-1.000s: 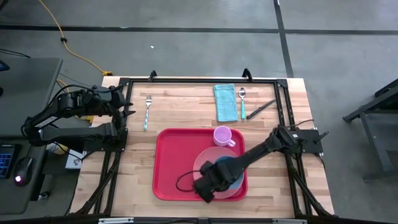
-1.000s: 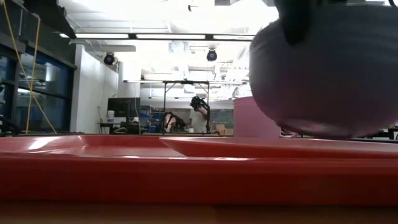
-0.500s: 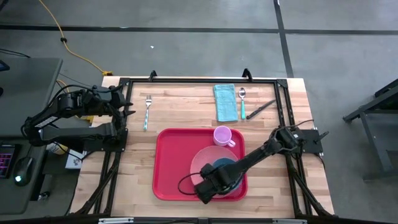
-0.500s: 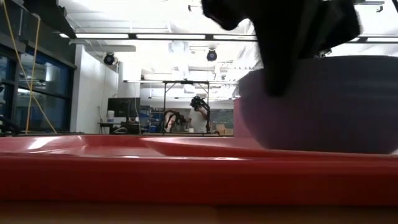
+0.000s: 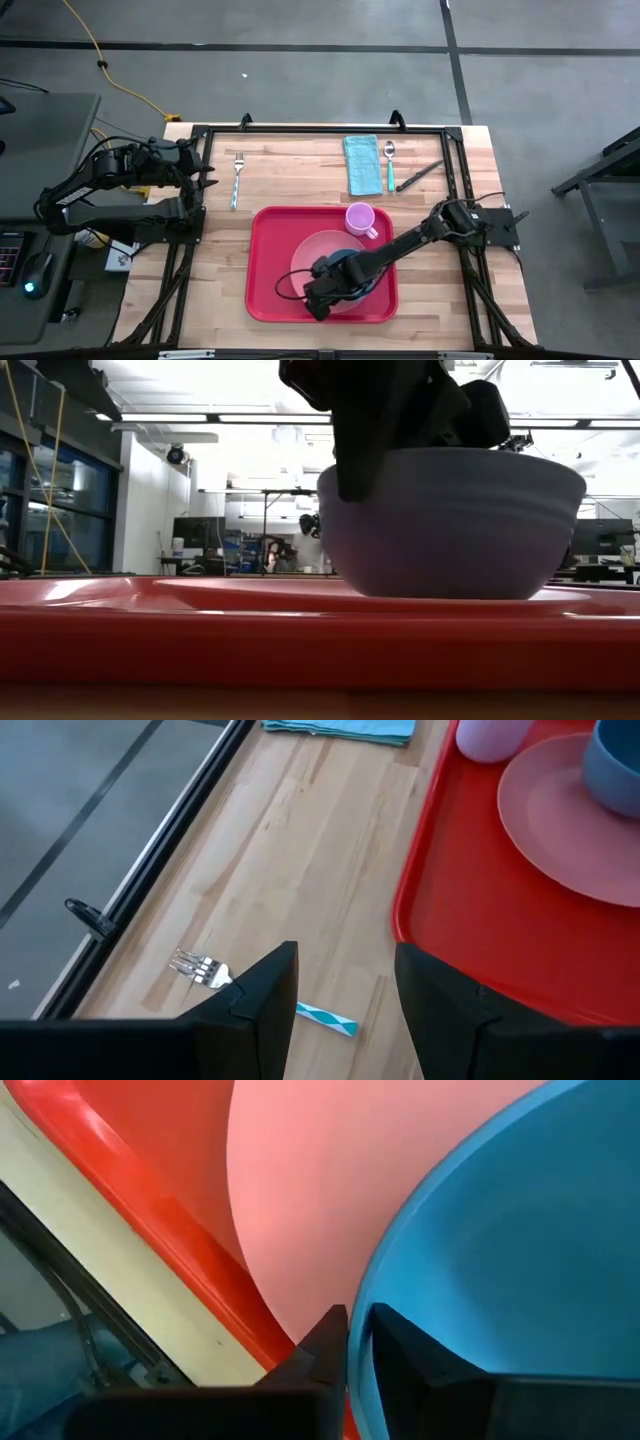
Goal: Set up tray
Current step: Put the blue bowl on the pink plate on the red serving tray, then adjust the pink plate on the red serving tray
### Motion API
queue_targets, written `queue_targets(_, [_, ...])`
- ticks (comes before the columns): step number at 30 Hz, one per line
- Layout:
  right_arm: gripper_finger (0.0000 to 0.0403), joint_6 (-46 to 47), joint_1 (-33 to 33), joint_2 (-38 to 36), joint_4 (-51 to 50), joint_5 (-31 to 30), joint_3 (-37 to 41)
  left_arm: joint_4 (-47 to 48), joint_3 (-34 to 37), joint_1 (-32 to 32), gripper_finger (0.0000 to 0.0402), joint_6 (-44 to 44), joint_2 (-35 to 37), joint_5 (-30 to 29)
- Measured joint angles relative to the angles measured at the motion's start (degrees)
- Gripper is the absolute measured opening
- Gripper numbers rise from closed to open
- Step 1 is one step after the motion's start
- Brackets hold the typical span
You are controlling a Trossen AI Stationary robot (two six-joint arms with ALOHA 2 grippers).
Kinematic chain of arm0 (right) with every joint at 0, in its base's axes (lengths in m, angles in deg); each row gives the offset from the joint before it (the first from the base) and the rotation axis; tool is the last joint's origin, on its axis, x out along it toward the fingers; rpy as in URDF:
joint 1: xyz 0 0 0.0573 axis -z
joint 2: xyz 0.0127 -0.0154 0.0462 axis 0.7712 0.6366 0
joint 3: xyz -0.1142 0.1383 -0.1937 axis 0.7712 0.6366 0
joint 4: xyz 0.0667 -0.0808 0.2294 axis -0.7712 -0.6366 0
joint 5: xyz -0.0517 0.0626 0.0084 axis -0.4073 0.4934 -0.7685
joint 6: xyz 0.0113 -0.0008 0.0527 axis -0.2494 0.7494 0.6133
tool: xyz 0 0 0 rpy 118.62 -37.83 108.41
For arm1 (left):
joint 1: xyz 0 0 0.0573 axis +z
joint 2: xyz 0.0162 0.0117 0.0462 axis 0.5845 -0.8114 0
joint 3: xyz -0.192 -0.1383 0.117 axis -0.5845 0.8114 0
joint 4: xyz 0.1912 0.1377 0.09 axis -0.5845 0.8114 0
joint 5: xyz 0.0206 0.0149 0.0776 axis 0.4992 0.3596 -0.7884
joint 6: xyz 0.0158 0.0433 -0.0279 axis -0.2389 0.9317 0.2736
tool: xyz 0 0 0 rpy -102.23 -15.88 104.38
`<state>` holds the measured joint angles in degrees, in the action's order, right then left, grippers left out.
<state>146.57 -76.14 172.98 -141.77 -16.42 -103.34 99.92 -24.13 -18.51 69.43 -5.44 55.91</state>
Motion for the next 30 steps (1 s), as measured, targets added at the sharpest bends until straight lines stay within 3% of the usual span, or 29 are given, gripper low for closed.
queue_targets(19, [0.0125, -0.34, 0.60, -0.90, -2.65, 6.24, 0.00, 0.00, 0.00, -0.02, 0.0200, 2.02, 0.00, 0.13])
queue_targets(30, [0.0140, 0.09, 0.55, -6.20, -3.29, 1.20, -0.11, -0.01, 0.00, -0.01, 0.0200, 2.08, 0.00, 0.15])
